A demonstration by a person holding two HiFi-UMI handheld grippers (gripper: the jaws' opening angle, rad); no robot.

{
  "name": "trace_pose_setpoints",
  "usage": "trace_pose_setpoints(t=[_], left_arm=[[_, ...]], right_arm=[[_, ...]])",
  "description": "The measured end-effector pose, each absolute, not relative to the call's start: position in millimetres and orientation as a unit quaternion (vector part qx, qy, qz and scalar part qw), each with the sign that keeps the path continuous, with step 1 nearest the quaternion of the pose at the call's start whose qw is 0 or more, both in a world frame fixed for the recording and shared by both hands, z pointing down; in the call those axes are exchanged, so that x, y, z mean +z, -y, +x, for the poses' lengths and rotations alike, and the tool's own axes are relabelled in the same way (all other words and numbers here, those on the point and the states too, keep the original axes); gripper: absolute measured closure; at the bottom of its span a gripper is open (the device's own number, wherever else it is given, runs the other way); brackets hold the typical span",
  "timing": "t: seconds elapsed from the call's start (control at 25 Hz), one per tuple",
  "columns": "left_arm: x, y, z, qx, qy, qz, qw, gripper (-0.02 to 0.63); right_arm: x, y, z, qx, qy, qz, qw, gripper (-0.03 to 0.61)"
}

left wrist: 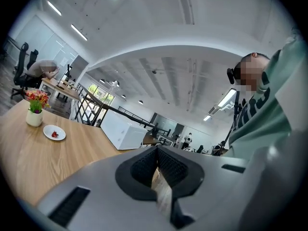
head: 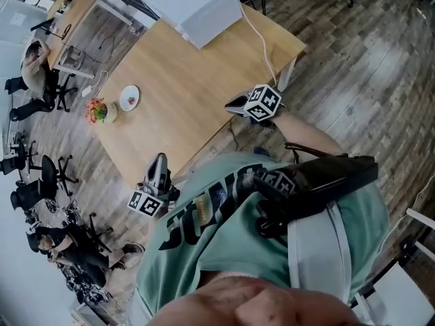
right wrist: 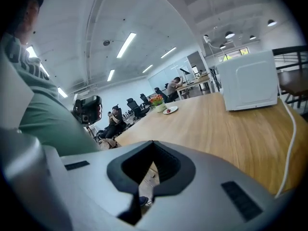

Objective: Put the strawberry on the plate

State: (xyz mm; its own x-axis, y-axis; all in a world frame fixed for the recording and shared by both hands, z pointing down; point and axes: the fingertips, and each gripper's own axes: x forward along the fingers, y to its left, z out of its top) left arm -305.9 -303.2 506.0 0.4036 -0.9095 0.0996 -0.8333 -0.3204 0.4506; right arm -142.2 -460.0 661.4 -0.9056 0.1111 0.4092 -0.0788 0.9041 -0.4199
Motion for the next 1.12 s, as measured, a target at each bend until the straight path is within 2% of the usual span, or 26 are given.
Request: trace_pose_setpoints(t=[0.28, 0.56, 0.84, 1.12], left_arm=[[524, 164, -385, -0.092, 0.535, 0.816, 0.201, 0.609], [539, 62, -462, -0.116, 0.527, 0.811, 0.228, 0.609], [528, 52, -428, -0.143, 0.488, 0.832, 0.221, 0.609], [514, 63, -329, -0.106, 0.474, 0.850, 0.204, 0.609]], right_arm=[[653, 341, -210, 0.209, 0.951, 0.019, 0.228, 0.569], [628, 214, -287, 0.174, 0.947, -0.032, 0.270, 0.569], [605, 200, -250, 0.171, 0.947, 0.014, 0.271, 0.569], [587, 205, -151, 0.145, 0.960, 0.020, 0.237, 0.569]])
